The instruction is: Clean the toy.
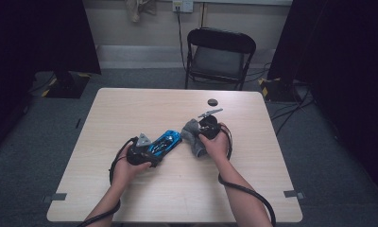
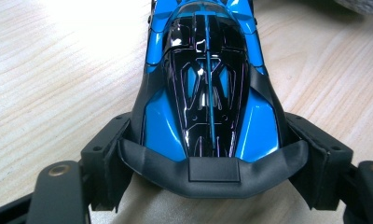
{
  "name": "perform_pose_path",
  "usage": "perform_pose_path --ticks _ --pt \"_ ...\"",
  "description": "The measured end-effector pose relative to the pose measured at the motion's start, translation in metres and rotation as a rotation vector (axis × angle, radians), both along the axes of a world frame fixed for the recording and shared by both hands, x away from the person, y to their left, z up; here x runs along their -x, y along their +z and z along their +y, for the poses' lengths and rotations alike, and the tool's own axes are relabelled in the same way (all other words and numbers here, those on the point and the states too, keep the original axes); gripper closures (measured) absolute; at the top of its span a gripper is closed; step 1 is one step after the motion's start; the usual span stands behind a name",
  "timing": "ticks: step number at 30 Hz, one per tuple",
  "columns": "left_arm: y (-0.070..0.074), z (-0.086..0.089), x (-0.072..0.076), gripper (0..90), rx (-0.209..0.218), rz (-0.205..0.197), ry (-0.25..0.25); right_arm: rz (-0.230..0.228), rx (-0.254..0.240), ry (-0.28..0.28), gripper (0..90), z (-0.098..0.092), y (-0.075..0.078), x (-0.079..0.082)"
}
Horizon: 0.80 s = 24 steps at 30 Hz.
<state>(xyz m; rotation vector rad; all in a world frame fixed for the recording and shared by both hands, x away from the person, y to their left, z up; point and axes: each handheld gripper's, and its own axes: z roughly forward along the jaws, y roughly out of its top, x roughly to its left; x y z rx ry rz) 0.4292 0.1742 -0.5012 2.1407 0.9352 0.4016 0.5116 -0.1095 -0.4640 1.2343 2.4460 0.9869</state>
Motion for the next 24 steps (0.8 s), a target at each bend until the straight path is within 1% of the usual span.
perform_pose_path --ticks 3,4,6,7,9,11,12,13,14,15,17,18,19,21,22,24 --pt "0.0 0.0 0.0 24.0 -0.002 -0.001 -0.001 0.017 0.055 0.016 76.5 -0.001 -0.008 0.007" --pt "0.0 0.0 0.0 24.0 -0.004 -0.002 0.001 0.015 0.055 0.019 76.5 -0.001 -0.011 0.009" --pt "0.0 0.0 0.0 23.9 -0.002 0.0 0.002 0.011 0.023 0.002 76.5 -0.004 -0.014 0.011" --pt "0.0 0.0 0.0 23.7 -0.011 -0.004 0.006 0.01 0.016 0.001 76.5 -0.004 -0.015 0.011" --pt "0.0 0.0 -0.001 22.5 -0.009 0.002 -0.002 0.009 0.003 -0.006 76.5 -0.006 -0.017 0.011" --pt "0.0 -0.001 -0.001 21.3 -0.01 0.002 -0.006 -0.001 0.011 -0.003 76.5 -0.005 -0.018 0.012" --pt "0.0 -0.001 0.0 20.5 0.0 0.01 -0.007 -0.007 0.016 0.002 76.6 -0.005 -0.018 0.013" --pt "0.0 -0.002 0.0 20.0 0.001 0.01 -0.006 -0.008 0.019 0.004 76.6 -0.004 -0.018 0.013" --pt "0.0 -0.001 0.0 19.7 0.005 0.014 -0.005 -0.007 0.019 0.004 76.6 -0.004 -0.018 0.013" --pt "0.0 0.0 0.0 19.4 -0.001 0.006 -0.004 -0.005 0.012 0.003 76.6 -0.005 -0.018 0.012" --pt "0.0 0.001 0.0 19.5 0.027 0.024 0.002 -0.001 -0.002 0.002 76.7 -0.006 -0.019 0.012" --pt "0.001 0.003 0.001 19.5 0.023 0.029 -0.001 -0.001 -0.005 0.001 76.7 -0.007 -0.019 0.012" --pt "0.0 0.004 0.001 19.5 0.029 0.029 0.001 -0.003 -0.01 0.002 76.7 -0.008 -0.02 0.012" --pt "0.001 0.007 0.002 19.4 0.027 0.038 0.004 -0.006 -0.008 0.007 76.8 -0.008 -0.02 0.012" --pt "0.002 0.008 0.002 18.9 0.038 0.05 0.0 -0.008 -0.008 0.009 76.8 -0.008 -0.02 0.012" --pt "0.003 0.012 0.004 18.5 0.049 0.063 -0.015 -0.009 -0.009 0.011 76.8 -0.008 -0.02 0.012"
